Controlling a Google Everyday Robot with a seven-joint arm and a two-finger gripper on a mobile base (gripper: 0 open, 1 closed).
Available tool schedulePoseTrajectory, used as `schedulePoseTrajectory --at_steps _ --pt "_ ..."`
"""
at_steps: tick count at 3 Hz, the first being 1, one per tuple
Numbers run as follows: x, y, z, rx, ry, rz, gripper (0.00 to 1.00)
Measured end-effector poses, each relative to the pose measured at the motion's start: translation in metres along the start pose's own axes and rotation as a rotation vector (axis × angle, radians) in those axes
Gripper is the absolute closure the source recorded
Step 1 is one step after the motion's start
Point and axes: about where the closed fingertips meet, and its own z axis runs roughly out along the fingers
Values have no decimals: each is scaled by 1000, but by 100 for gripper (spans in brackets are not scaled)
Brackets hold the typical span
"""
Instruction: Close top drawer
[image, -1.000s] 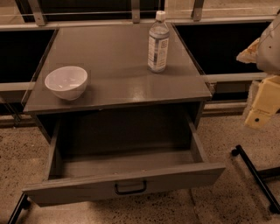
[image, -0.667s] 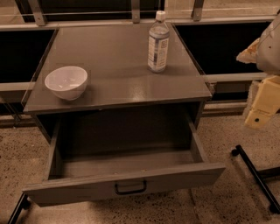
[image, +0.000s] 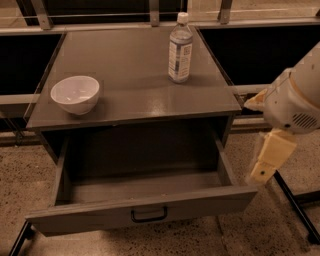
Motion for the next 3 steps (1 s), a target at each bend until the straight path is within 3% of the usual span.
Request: schedulePoseTrajectory --at_steps 1,2,3 --pt "1 38 53 -51 -86 12 0" --pt "1 38 52 -50 -87 11 0" --pt "11 36 73 -17 -62 18 18"
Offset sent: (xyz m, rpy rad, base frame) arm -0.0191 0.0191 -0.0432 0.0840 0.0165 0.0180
